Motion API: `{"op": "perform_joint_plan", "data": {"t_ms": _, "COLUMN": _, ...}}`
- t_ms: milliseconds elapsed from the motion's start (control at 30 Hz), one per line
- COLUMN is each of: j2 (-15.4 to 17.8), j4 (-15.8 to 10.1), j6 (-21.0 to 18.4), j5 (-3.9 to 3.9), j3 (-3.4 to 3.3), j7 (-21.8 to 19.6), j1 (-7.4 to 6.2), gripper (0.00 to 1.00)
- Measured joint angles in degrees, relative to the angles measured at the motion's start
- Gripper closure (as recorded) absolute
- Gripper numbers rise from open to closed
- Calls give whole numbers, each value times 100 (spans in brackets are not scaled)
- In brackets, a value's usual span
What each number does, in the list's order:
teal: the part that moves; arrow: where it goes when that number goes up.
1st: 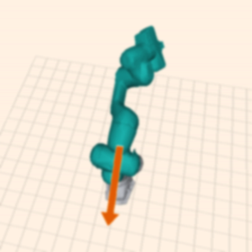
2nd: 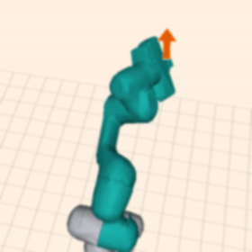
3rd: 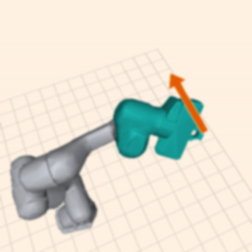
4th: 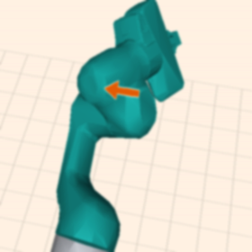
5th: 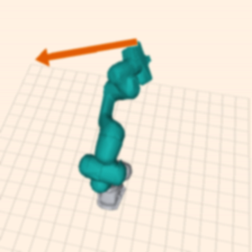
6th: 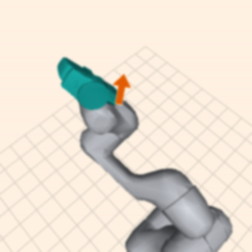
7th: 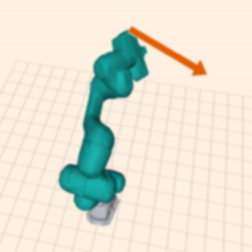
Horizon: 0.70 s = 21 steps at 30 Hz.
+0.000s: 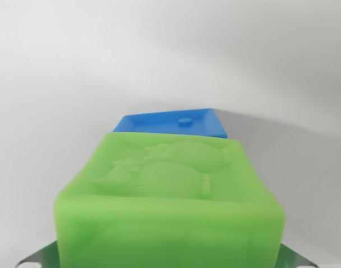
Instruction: Stack cube
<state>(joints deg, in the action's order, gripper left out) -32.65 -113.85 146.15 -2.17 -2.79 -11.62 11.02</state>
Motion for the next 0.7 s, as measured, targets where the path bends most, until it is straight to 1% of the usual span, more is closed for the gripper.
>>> {"op": "perform_joint_plan", "data": {"t_ms": 300, "j2": -33, "j4": 5, "j6": 30, "j5": -5, "j3": 2, "j7": 4, "j1": 1, "gripper": 100}}
{"op": "perform_joint_plan", "data": {"t_ms": 333, "j2": -33, "j4": 6, "j6": 31, "j5": -6, "j3": 2, "j7": 5, "j1": 1, "gripper": 0}}
{"op": "perform_joint_plan", "data": {"t_ms": 700, "j2": -37, "j4": 8, "j6": 33, "j5": -7, "j3": 2, "j7": 6, "j1": 1, "gripper": 0}}
